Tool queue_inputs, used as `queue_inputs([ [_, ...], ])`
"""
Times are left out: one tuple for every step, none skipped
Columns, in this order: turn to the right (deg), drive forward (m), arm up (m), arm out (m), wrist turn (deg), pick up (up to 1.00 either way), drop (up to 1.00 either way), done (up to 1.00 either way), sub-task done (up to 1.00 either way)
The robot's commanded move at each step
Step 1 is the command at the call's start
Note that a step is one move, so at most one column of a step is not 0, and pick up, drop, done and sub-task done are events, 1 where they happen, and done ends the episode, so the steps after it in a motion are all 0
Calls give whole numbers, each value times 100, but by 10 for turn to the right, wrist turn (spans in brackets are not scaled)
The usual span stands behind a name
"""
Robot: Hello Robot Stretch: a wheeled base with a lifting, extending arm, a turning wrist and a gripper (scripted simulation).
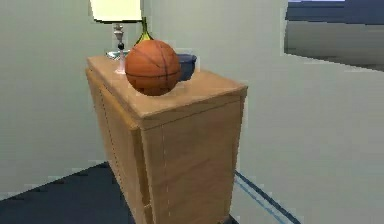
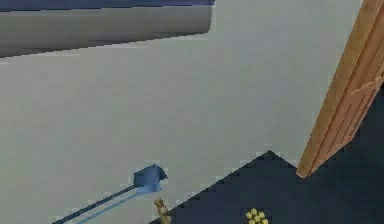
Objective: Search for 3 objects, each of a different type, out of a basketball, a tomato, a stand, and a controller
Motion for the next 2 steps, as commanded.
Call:
queue_inputs([
  [-90,0,0,0,0,0,0,0,0],
  [0,0,0,0,0,0,0,100,0],
])
